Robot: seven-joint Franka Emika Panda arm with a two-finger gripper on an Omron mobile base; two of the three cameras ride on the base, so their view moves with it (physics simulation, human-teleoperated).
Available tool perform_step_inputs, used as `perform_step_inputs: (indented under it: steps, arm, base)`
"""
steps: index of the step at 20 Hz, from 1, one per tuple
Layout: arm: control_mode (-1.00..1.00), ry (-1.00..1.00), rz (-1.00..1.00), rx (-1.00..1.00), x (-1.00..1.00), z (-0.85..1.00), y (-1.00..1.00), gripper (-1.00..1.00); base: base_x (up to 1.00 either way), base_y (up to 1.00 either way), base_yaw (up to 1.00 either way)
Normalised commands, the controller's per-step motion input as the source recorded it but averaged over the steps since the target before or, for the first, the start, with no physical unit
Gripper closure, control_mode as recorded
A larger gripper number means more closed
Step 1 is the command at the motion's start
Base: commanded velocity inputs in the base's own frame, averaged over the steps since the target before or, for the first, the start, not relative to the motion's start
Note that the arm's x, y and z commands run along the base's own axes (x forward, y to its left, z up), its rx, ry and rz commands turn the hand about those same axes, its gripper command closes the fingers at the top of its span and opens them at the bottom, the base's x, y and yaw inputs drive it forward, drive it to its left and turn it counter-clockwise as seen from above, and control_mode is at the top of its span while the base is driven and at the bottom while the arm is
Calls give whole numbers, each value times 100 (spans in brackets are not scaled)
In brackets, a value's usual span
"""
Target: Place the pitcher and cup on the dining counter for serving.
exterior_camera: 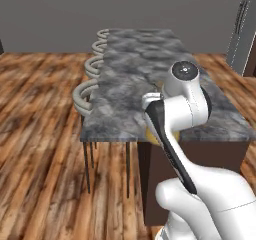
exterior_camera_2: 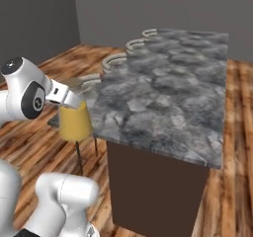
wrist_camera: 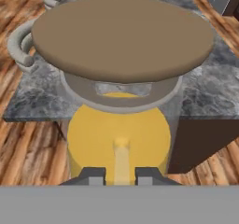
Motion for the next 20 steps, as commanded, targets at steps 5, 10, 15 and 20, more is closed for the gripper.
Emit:
perform_step_inputs:
  steps: [5, 10, 15, 20]
  arm:
    - [100, 0, 0, 0, 0, 0, 0, 100]
    - [100, 0, 0, 0, 0, 0, 0, 100]
    - [-100, 1, 2, 0, 77, -5, -12, 100]
    - [-100, 4, 31, 0, 100, -25, -25, 100]
  base:
    - [87, 6, -12]
    - [64, 0, -4]
    - [14, 0, 0]
    - [0, 0, 0]
